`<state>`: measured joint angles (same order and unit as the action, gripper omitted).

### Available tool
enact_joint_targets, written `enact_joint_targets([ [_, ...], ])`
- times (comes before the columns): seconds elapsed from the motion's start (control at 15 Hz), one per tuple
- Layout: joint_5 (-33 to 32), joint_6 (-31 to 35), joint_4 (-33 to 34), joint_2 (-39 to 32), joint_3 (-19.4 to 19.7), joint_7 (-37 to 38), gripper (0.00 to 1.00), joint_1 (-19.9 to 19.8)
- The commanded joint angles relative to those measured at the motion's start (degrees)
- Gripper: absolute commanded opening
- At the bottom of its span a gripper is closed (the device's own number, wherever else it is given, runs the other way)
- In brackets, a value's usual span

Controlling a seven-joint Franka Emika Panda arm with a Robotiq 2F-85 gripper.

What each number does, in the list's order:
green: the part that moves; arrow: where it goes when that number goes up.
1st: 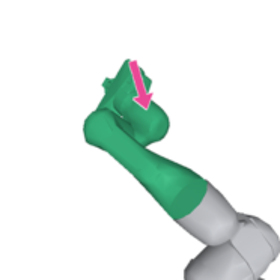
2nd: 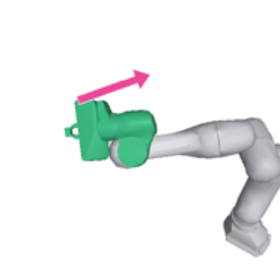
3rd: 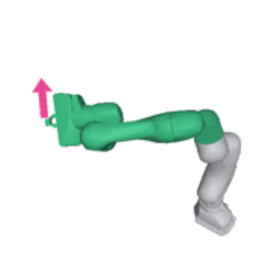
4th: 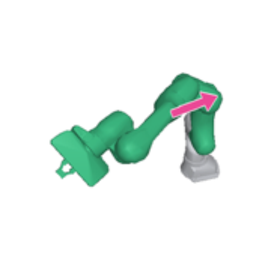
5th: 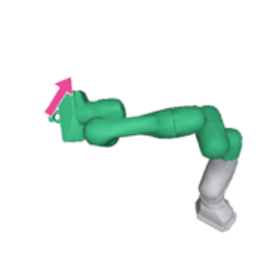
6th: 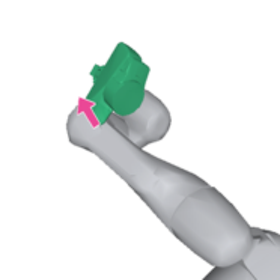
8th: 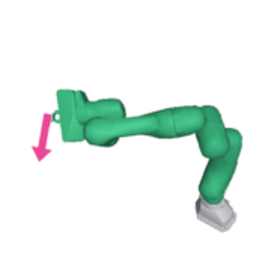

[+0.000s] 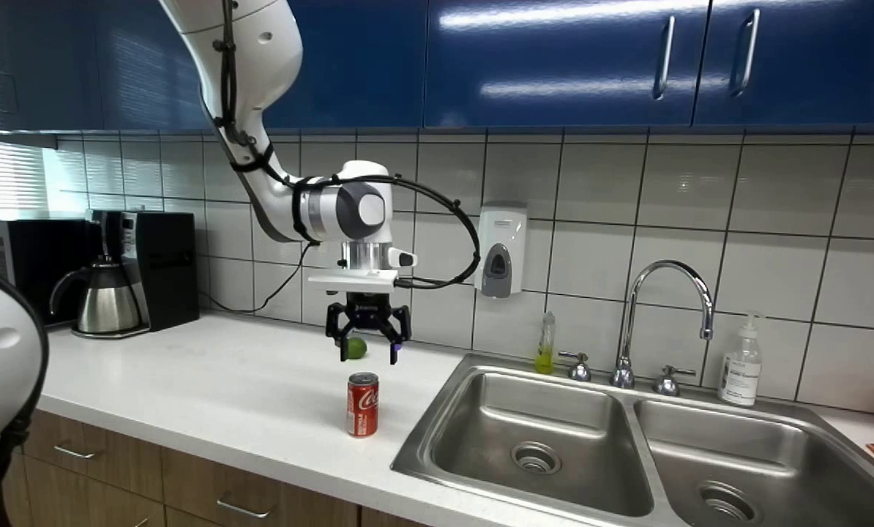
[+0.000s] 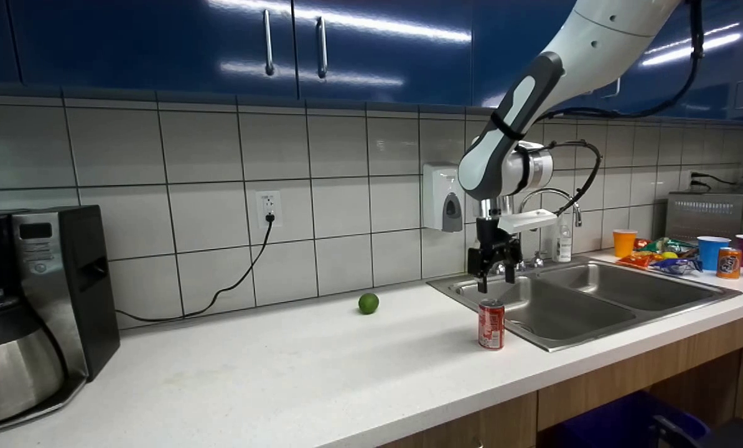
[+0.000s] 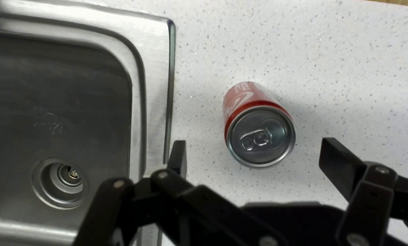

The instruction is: Remove the red can from the sink and put it on the counter

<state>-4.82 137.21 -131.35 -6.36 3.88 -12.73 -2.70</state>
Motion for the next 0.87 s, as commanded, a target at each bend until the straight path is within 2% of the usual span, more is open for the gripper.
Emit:
enact_joint_targets([
  [0.0,-0.23,-5.04,-2.41,6.38,0.23,-1.43,1.00,-1.04],
  [0.47,-1.42,-14.07,-6.58,14.32,1.66,-2.21,1.00,-1.19],
  [0.53,-0.09,-11.26,-4.12,10.05,1.49,-1.05,1.00,-0.79],
  [0.8,-0.26,-12.74,-5.79,12.70,1.68,-1.07,1.00,-0.73],
])
